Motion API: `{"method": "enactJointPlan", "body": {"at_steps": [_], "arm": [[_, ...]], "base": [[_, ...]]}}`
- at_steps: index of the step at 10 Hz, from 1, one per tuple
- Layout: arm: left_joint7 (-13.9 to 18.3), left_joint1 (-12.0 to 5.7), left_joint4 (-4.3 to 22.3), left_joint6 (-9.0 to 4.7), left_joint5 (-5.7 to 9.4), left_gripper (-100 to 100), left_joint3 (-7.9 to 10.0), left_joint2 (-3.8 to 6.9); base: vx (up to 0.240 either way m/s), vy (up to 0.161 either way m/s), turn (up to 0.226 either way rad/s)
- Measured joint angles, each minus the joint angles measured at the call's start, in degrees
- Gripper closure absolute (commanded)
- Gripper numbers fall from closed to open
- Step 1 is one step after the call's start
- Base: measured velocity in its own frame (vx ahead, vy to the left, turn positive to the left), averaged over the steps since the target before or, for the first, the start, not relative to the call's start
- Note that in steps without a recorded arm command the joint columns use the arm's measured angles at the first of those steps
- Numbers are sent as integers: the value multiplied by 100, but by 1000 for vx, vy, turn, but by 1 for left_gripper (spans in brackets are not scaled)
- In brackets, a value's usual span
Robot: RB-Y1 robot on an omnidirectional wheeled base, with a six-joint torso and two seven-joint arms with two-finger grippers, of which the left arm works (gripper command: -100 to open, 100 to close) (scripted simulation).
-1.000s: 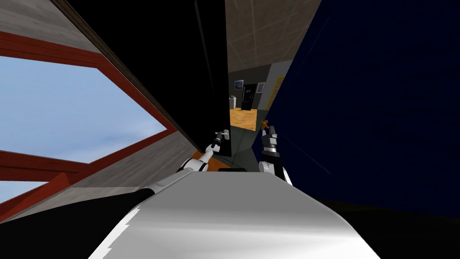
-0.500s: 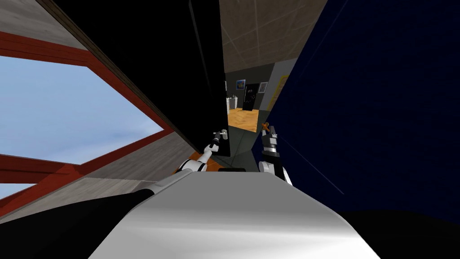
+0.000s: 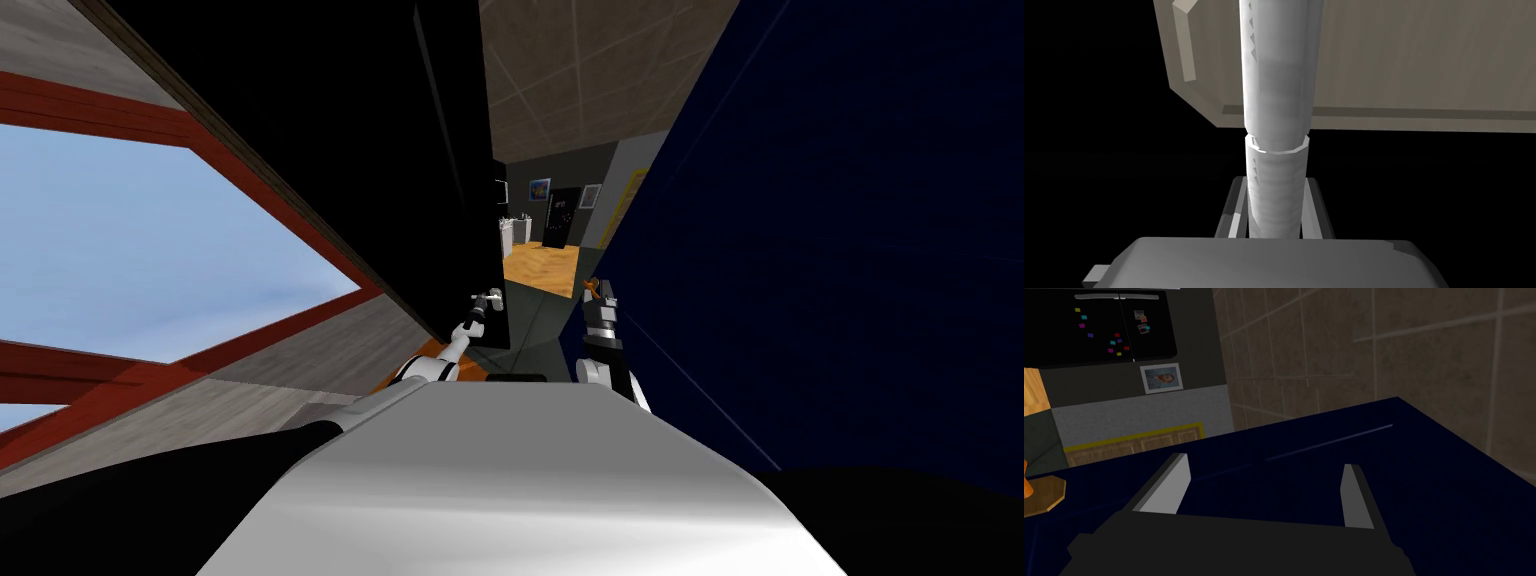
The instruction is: Push the door open
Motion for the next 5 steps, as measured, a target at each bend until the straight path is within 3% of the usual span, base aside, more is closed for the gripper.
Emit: {"method": "enactJointPlan", "body": {"at_steps": [1,2,3,5], "arm": [[-5,-29,34,-12,11,100,31,25],[18,-119,232,-114,27,100,65,59],[-5,-48,118,-75,41,100,126,75],[-49,-118,240,-114,75,100,246,123]], "base": [[134,-107,37],[159,-147,70],[157,-147,78],[141,-138,63]]}}
